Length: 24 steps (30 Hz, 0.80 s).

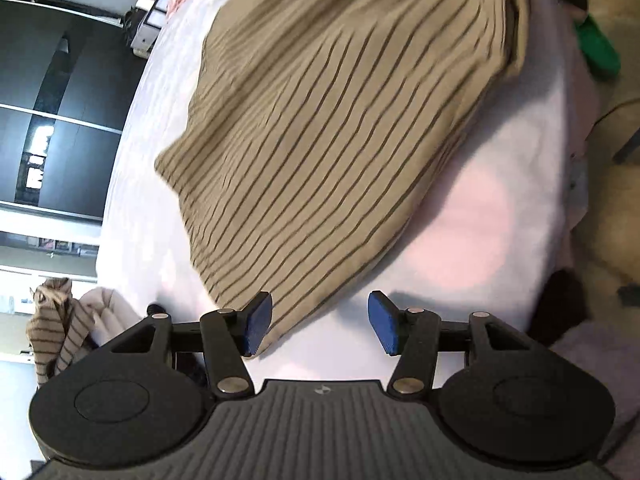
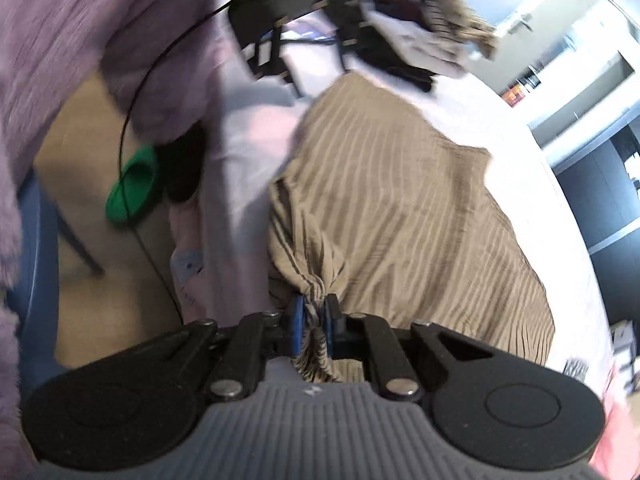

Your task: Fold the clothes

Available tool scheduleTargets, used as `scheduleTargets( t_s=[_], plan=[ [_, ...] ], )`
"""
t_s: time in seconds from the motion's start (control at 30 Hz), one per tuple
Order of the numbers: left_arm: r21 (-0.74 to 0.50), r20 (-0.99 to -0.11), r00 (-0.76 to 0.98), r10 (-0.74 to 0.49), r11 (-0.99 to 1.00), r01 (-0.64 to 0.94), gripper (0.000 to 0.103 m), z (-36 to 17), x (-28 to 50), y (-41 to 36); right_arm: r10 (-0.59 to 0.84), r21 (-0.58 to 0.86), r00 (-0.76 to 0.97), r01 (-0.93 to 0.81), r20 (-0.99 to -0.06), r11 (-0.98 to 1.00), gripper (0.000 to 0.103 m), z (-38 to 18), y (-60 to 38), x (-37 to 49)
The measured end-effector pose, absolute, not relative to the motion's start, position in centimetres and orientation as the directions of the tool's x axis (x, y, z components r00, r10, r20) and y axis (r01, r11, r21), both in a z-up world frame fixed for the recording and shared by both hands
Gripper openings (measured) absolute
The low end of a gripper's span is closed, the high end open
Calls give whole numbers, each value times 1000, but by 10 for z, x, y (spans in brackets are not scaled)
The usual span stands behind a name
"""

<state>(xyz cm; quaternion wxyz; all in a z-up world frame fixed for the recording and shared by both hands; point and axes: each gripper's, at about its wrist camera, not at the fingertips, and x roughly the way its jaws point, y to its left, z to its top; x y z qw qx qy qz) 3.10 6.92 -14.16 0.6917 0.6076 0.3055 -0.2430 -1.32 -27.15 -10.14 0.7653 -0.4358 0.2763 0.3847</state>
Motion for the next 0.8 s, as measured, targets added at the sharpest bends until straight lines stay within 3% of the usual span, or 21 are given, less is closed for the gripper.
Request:
scheduleTargets(
  t_s=[0.17,0.23,0.3,0.4,0.6,0.8],
  plan=[
    [746,-666,742,78,75,661,50,-161,53,78,368,-402,563,-809,-740,430,12,-80,-282,7],
    [768,-641,762,91,60,638,42,-167,62,78,373,-382,568,-799,-734,464,11,-74,-287,14],
    [788,-615,781,109,41,614,23,-173,72,76,382,-356,569,-791,-728,498,11,-68,-292,21],
    [798,-603,785,141,79,598,4,-169,88,75,397,-304,566,-775,-722,554,11,-60,-302,30],
    [826,-551,823,137,229,515,1,-112,136,58,437,-157,552,-729,-710,666,11,-51,-332,46],
    [850,-498,865,67,236,471,1,-53,192,4,455,-8,567,-632,-686,775,11,-43,-368,66]
  ],
)
